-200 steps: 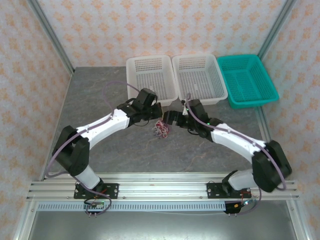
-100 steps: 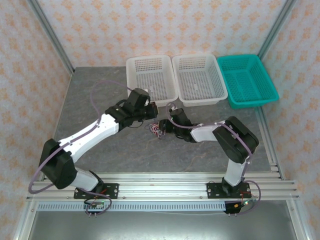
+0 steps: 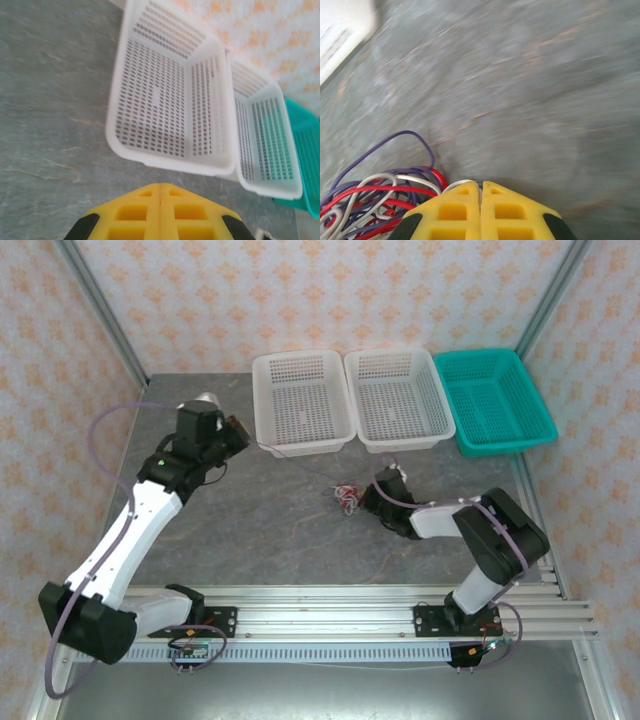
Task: Untangle the cables
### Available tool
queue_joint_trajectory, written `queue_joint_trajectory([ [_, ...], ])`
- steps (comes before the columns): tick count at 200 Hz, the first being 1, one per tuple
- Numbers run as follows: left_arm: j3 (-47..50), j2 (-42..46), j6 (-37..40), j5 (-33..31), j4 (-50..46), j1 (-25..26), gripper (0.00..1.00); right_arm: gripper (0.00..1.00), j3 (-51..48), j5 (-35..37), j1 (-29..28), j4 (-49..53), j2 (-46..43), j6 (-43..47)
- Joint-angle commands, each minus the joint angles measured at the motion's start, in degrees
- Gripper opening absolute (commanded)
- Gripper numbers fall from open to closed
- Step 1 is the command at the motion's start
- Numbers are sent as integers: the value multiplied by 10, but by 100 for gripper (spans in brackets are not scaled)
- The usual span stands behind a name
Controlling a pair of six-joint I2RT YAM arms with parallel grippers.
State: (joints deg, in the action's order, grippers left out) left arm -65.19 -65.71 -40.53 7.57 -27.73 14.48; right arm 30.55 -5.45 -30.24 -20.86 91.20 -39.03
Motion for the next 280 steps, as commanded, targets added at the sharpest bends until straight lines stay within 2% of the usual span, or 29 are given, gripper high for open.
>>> queue_joint_trajectory([
  [1,27,11,-8,9,-6,-4,0,0,-20,84,14,82,-48,-3],
  [15,55,7,-17,49,34,-2,0,0,-12,57,12,81,-70,32],
  [19,64,5,-18,61,48,0,0,3,-6,44,12,81,-74,42],
  [28,76,-2,-18,82,69,6,0,16,7,7,8,82,-82,72],
  [41,77,-13,-5,89,75,21,0,44,33,-15,-6,111,-96,117],
  [52,70,-20,10,78,65,37,0,56,47,1,-25,130,-110,155],
  [83,57,-33,29,62,55,62,0,68,46,44,-88,66,-108,287],
  [120,53,-35,25,46,52,64,0,76,133,118,-105,103,9,390],
  [142,45,-19,23,-2,15,64,0,70,174,178,-105,150,69,367],
  [165,51,23,24,-90,-27,55,0,59,168,171,-105,160,94,320],
  [176,65,50,14,-107,-38,30,0,51,148,177,-104,149,90,291],
  [197,94,107,-5,-114,-66,-56,0,37,109,208,-90,148,69,239],
  [208,113,133,-6,-100,-68,-99,0,22,84,199,-72,144,52,221],
  [212,121,142,-3,-91,-65,-110,0,13,75,191,-66,138,45,217],
  [222,138,151,8,-68,-49,-120,0,0,55,174,-57,124,28,221],
  [235,163,146,22,4,-14,-118,0,0,41,148,-58,117,3,241],
  [245,197,134,24,75,41,-115,0,0,37,124,-57,117,-16,258],
  [256,235,118,26,123,103,-97,0,0,37,98,-57,113,-43,280],
  [270,269,100,46,119,154,-48,0,0,41,63,-57,105,-76,315],
  [280,272,89,73,100,168,-7,6,0,42,36,-57,92,-96,341],
])
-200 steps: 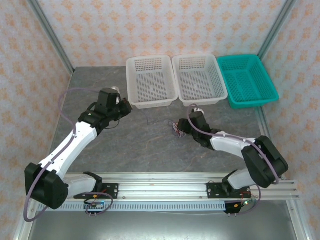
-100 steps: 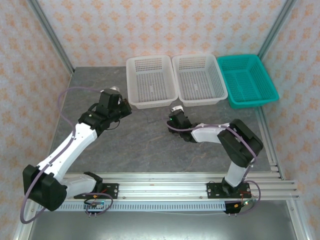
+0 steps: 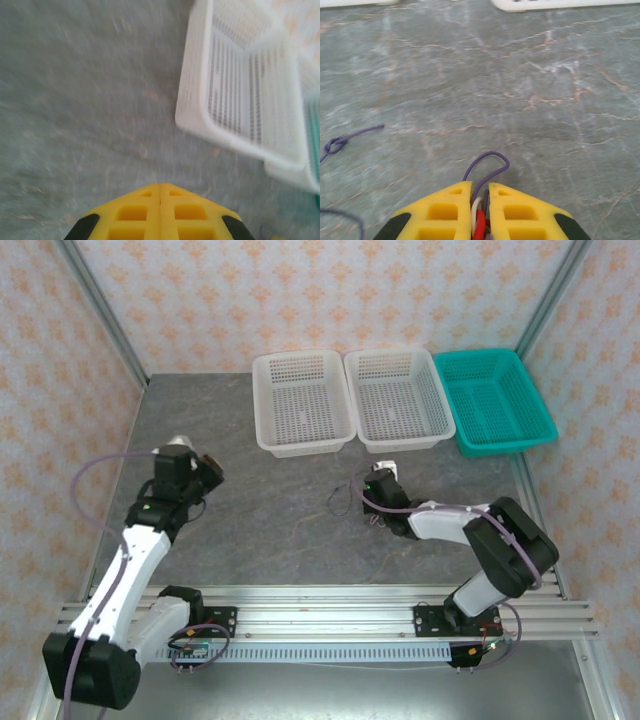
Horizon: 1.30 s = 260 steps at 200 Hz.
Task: Untangle the cables
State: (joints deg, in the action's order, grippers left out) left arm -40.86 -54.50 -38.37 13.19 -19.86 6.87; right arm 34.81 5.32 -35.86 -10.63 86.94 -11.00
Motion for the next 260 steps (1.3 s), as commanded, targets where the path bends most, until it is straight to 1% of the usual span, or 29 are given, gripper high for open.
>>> queue_joint_trajectory([
  [1,29,-24,54,44,91,72,7,0,0,-75,-1,-11,-55,65],
  [9,29,-29,74,48,114,100,14,0,4,-113,-1,-13,-69,91],
  [23,28,-32,141,71,174,147,28,0,8,-175,-1,-17,-89,130],
  [35,17,-34,207,79,207,194,39,0,16,-199,-2,-13,-100,149],
  [45,11,-38,291,93,232,237,44,0,23,-202,-2,-4,-107,158],
  [56,4,-50,372,88,249,281,47,0,30,-197,-3,5,-111,164],
  [68,-10,-79,412,85,258,306,48,0,38,-196,-3,17,-114,168],
  [77,-29,-113,414,91,256,308,48,0,43,-202,-3,25,-114,168],
  [95,-73,-183,414,126,249,313,50,0,47,-218,-5,33,-122,166],
  [127,-112,-269,414,116,276,328,51,0,42,-234,-10,40,-136,157],
  [151,-139,-308,421,141,279,338,48,0,42,-249,-15,49,-138,151],
  [160,-144,-319,421,146,286,343,45,0,42,-249,-17,50,-139,149],
  [168,-148,-327,420,146,290,345,40,0,42,-247,-19,51,-138,149],
  [174,-150,-332,418,146,291,346,34,0,42,-243,-19,51,-138,148],
  [181,-152,-336,415,144,293,345,22,0,42,-239,-20,51,-137,146],
  [187,-152,-339,413,141,293,346,0,0,42,-235,-20,50,-138,145],
  [196,-152,-337,408,133,295,346,0,0,39,-221,-20,47,-137,139],
  [207,-143,-325,396,120,307,346,0,12,34,-182,-20,42,-133,120],
  [220,-122,-298,377,103,339,345,0,16,21,-126,-20,32,-120,97],
  [229,-107,-274,361,90,358,343,0,22,14,-76,-20,31,-103,82],
  [244,-90,-233,332,71,371,334,0,23,9,-9,-15,45,-69,42],
  [260,-82,-188,314,34,356,325,0,24,10,0,1,64,-33,-6],
])
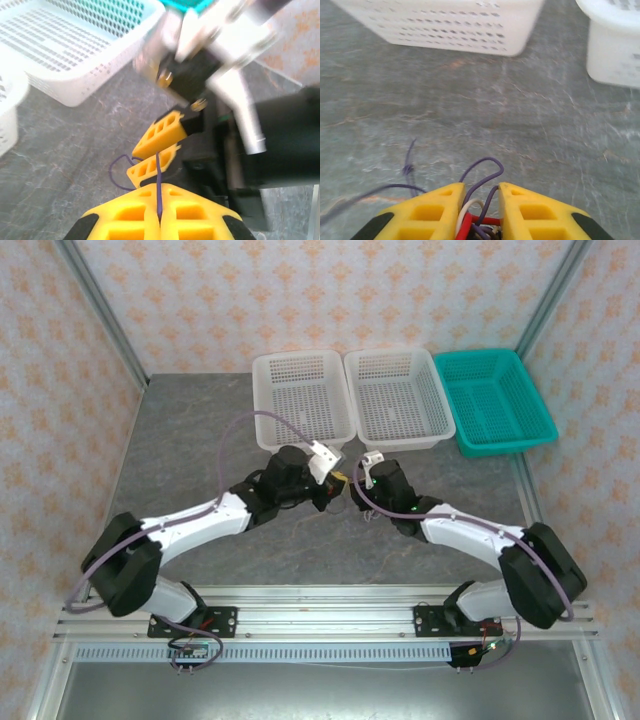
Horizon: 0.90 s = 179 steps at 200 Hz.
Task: Untangle the cables
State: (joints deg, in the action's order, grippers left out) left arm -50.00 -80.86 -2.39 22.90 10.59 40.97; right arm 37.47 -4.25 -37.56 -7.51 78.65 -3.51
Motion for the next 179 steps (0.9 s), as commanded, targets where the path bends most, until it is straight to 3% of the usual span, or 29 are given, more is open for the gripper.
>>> queue_joint_trajectory([
  [1,10,79,-46,-66,50,-17,0,24,-17,96,19,34,52,-84],
  [68,18,218,-153,-224,-64,-87,0,26,-9,52,70,40,145,-194],
  [105,-13,268,-158,-268,-160,-116,0,25,-37,21,126,17,148,-243],
  [129,-21,284,-168,-287,-201,-135,0,24,-45,14,139,20,136,-230],
  [146,-15,280,-153,-253,-198,-139,0,15,-49,-47,138,0,121,-196],
  [164,12,262,-131,-114,-125,-138,0,15,-53,-172,137,-44,96,-158],
  [173,29,245,-131,-48,-77,-133,0,19,-56,-224,130,-67,77,-143],
  [179,38,233,-129,-27,-54,-124,0,28,-58,-249,122,-82,63,-133],
])
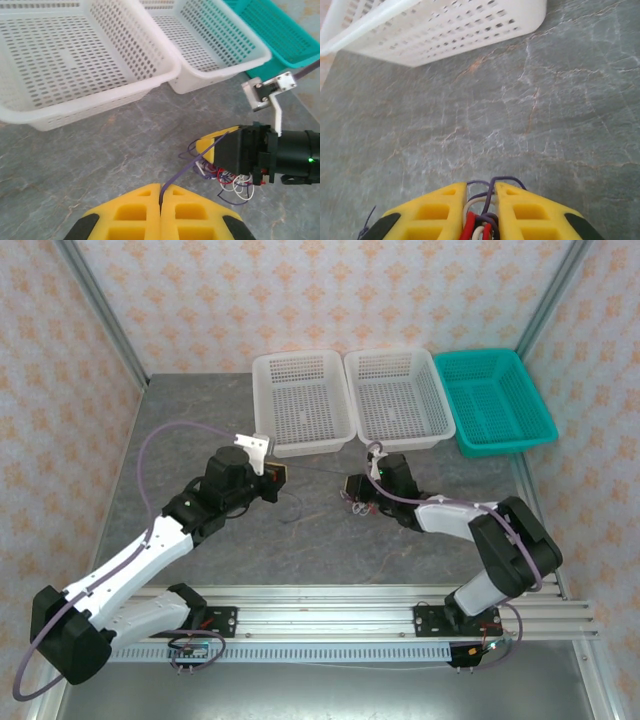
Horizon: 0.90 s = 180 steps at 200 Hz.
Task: Untangle the cables
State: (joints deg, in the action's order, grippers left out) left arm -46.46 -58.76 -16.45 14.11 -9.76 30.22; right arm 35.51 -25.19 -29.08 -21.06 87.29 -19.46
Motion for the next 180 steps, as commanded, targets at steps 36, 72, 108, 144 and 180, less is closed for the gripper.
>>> queue_joint_trajectory([
  [36,5,-71,26,24,149,28,0,99,-61,-36,8,-2,-106,61],
  [72,21,-120,-6,7,188,30,0,99,-81,2,9,-14,-152,48],
  [108,13,-131,-3,-10,170,30,0,100,-127,87,-3,-16,-161,42],
  [144,12,-126,-1,-19,166,30,0,82,-85,71,-39,41,-95,77],
  [180,11,-104,-19,-87,137,28,0,49,-55,46,-42,25,7,58],
])
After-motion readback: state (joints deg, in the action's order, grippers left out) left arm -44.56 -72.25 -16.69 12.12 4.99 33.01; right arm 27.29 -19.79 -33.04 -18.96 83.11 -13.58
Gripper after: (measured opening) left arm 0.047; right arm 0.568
